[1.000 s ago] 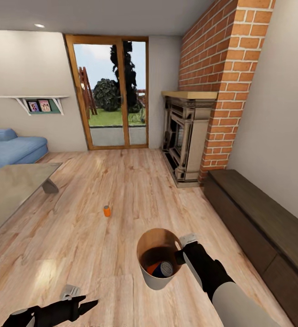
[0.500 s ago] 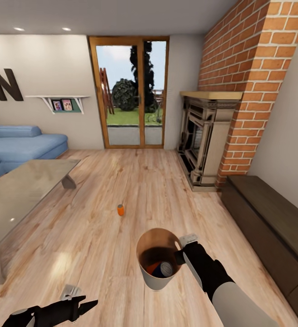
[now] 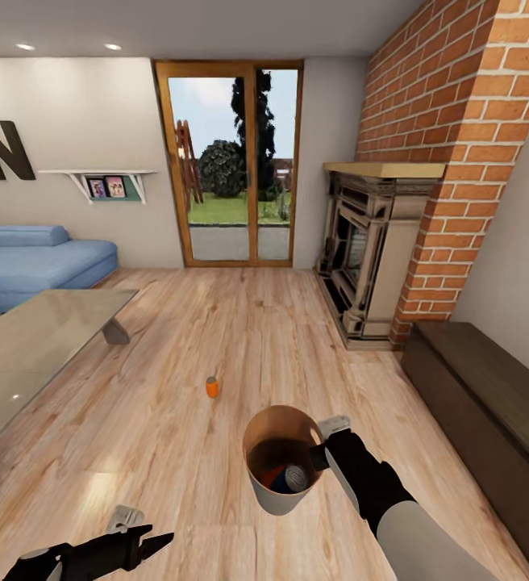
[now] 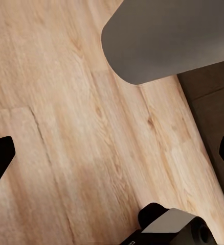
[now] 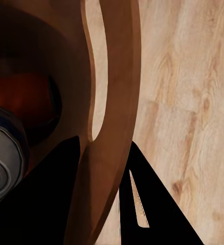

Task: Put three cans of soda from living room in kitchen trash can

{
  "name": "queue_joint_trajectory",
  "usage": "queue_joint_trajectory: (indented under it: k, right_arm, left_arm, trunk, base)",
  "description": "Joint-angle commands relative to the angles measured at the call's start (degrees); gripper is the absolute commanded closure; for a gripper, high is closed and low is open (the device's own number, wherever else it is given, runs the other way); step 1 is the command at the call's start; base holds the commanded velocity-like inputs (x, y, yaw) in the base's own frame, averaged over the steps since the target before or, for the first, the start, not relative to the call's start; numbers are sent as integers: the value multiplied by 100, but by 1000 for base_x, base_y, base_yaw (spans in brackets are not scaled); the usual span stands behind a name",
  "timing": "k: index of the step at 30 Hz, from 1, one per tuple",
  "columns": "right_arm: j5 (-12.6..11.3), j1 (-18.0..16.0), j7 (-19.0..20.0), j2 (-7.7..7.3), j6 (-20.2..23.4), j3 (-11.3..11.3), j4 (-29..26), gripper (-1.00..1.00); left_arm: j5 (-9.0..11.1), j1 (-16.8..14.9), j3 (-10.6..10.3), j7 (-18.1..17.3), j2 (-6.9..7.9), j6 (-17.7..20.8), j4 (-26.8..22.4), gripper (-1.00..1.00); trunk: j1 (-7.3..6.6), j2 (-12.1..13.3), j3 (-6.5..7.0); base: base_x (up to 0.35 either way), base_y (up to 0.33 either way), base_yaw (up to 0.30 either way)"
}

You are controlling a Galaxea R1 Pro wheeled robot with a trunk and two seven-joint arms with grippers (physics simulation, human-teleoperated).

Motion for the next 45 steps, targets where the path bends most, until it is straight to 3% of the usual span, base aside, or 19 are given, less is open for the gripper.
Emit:
queue_joint_trajectory:
  k: [1, 45]
  right_arm:
    - [-45, -3, 5, 1, -3, -1, -5, 100]
    - [-46, -3, 5, 1, -3, -1, -5, 100]
  left_arm:
    - [0, 0, 0, 0, 0, 0, 1, -100]
    - [0, 0, 26, -9, 0, 1, 1, -100]
  trunk:
    - [0, 0, 1]
    - [0, 0, 1]
  base:
    - [347, 0, 0]
    - [347, 0, 0]
